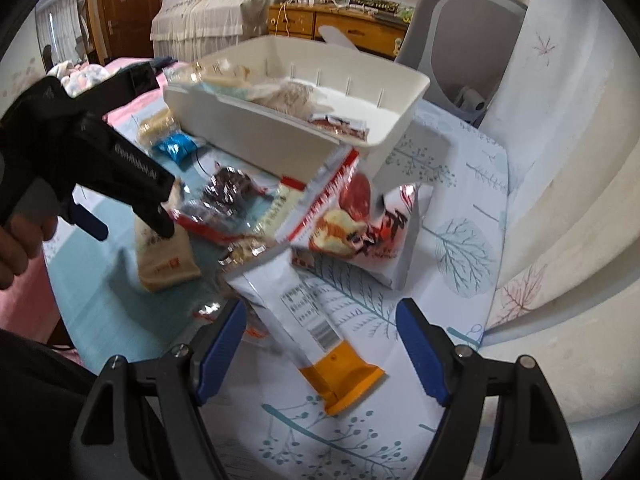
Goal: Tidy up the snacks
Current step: 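Grasp the brown biscuit packet with the left tool while the right tool grasps the white-orange bar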
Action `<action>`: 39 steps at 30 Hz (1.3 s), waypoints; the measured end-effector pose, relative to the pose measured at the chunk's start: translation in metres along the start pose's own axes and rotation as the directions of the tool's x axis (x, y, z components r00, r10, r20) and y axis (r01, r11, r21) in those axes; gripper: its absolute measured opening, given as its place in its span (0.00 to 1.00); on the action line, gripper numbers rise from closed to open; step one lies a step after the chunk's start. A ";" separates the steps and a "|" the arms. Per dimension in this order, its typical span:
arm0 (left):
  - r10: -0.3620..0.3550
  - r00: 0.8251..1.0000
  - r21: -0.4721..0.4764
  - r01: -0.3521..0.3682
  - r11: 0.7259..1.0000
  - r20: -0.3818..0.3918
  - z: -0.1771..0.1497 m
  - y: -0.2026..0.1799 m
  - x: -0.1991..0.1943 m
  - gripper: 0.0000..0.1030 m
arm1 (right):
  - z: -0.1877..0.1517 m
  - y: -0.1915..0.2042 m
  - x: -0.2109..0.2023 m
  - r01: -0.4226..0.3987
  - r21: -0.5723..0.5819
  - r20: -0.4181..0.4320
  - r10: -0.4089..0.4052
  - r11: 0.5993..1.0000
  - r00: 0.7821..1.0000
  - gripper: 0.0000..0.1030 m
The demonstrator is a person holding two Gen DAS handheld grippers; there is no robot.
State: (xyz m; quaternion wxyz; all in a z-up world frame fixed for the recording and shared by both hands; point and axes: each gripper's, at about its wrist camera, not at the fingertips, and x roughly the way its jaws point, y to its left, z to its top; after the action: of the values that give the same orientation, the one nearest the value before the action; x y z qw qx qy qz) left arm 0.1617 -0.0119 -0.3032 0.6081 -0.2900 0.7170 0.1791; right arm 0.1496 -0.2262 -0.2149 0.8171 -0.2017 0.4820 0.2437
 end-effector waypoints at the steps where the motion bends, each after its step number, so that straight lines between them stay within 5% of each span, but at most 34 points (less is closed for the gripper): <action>1: 0.003 1.000 -0.006 -0.003 1.000 -0.001 0.001 -0.001 0.003 0.86 | -0.001 -0.001 0.003 -0.003 -0.002 -0.009 0.003 1.000 1.000 0.75; 22: 0.062 0.998 -0.083 -0.061 0.995 0.002 0.001 -0.033 0.027 0.85 | -0.014 -0.001 0.048 -0.082 -0.013 -0.133 0.080 0.997 0.988 0.61; 27: 0.059 0.998 -0.098 -0.058 0.993 0.004 -0.004 -0.026 0.026 0.76 | -0.012 0.002 0.055 -0.083 -0.026 -0.135 0.079 0.996 0.988 0.56; 32: 0.055 0.998 -0.126 -0.053 0.991 0.015 -0.007 -0.017 0.021 0.52 | -0.010 0.004 0.055 -0.089 -0.027 -0.145 0.085 0.996 0.986 0.53; 39: 0.042 0.999 -0.107 -0.042 0.993 0.000 -0.013 -0.008 0.020 0.50 | -0.009 0.007 0.053 -0.109 0.000 -0.200 0.107 0.994 0.974 0.47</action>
State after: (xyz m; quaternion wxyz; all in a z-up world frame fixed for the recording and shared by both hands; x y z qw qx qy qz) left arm 0.1549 -0.0303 -0.3190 0.5888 -0.3068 0.7115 0.2304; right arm 0.1617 -0.2147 -0.2666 0.7490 -0.2033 0.5705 0.2688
